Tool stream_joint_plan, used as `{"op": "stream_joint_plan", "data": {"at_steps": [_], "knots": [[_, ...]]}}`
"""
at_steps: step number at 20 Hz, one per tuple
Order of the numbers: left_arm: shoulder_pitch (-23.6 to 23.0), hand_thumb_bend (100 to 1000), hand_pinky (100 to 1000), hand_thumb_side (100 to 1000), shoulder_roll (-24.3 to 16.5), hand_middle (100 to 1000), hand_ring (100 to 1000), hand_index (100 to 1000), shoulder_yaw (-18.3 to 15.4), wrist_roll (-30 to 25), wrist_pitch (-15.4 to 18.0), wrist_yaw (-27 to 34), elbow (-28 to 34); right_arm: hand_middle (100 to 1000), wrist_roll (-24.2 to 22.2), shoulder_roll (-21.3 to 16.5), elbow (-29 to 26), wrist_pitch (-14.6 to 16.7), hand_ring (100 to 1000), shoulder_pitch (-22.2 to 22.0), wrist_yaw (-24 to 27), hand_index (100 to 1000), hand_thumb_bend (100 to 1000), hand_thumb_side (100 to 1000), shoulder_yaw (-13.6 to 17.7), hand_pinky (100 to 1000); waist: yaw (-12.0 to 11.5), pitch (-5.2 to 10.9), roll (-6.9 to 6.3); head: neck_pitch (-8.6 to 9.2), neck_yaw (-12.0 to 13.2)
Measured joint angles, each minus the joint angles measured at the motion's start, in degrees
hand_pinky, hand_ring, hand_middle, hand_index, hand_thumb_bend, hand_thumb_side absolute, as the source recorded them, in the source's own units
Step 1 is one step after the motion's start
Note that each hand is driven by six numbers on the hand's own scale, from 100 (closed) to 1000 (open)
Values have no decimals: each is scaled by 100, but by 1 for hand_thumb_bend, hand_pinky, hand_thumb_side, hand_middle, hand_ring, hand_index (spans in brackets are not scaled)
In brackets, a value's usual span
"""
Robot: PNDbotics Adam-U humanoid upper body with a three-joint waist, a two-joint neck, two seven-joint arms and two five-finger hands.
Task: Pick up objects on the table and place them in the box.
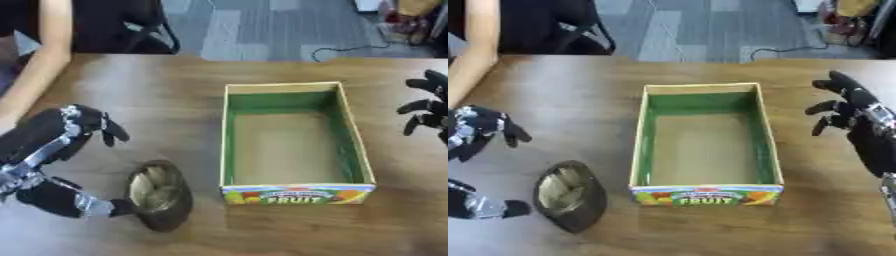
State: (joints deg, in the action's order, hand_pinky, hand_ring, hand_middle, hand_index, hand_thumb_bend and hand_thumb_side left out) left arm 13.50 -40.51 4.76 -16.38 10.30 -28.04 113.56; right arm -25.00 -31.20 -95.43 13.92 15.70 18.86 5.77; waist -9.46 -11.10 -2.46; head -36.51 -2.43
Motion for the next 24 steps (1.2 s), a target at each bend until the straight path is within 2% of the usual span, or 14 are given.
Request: {"op": "stream_joint_plan", "data": {"at_steps": [3,4,9,24], "knots": [[25,673,147,565,0,479,112,683,16,-28,23,49,0,880,-1,0,1,-1,685,0,0,1000,100,1000,0,459,0,0,-9,0,0],[30,675,103,564,0,483,100,682,26,-32,27,61,1,880,-2,0,2,-1,685,0,0,1000,100,1000,1,459,1,0,-9,0,0],[129,675,100,553,2,542,100,671,84,-9,63,125,2,880,-5,0,28,-1,685,0,0,1000,100,1000,1,459,10,0,-9,0,0],[182,661,100,537,-3,510,100,650,212,-189,180,416,10,880,-45,0,33,1,685,0,0,1000,100,1000,2,460,20,1,-9,0,0]]}}
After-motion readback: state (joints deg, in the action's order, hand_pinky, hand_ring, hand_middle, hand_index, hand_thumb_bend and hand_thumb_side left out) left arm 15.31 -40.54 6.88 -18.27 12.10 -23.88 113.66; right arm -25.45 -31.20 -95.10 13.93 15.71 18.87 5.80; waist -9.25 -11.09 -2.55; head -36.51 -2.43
